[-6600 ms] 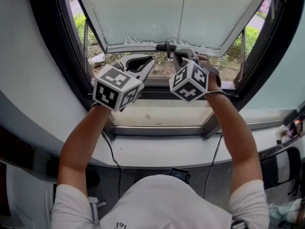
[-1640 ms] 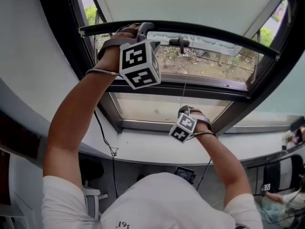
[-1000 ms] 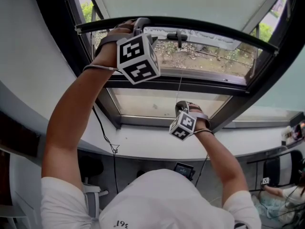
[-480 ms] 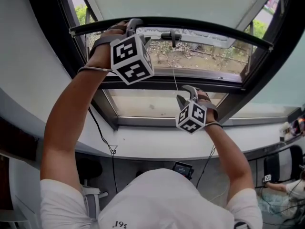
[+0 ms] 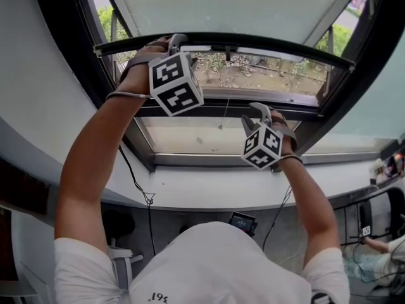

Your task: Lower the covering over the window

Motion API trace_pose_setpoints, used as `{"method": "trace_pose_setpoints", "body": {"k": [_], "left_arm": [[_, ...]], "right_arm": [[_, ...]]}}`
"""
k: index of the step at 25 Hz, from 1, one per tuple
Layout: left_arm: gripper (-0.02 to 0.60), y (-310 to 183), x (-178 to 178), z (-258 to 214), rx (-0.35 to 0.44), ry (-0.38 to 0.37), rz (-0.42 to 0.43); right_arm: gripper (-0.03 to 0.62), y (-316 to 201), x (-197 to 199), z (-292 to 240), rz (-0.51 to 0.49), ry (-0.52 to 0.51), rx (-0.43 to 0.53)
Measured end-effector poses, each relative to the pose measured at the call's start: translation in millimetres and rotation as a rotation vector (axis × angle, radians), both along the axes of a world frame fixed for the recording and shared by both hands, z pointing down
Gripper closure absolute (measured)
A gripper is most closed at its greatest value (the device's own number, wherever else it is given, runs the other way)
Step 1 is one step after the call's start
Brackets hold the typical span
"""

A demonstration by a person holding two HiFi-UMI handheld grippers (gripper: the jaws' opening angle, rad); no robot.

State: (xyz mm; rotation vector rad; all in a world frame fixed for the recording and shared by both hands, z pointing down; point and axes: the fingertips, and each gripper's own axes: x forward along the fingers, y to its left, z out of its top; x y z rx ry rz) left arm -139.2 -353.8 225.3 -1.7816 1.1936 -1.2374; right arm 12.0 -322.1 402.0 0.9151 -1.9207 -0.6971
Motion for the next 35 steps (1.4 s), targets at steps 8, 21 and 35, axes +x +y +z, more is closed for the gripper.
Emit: {"method": "trace_pose_setpoints", "body": {"k": [8,21,35], "left_arm": [[0.406,5,0,35,-0.061,-0.03,-0.01],[0.405,6,0,48,-0.072,-0.052,-0.026],[0.405,6,2,62,-0.091,-0.031,-0.038]], "right_arm": [[0.442,-7,6,-40,0.016,-0.019,0.131],[0.444,-36,32,-89,0.098,-0.009,0.254],[0.447,-59,43,-109,0.122,0.043,0.353]]}}
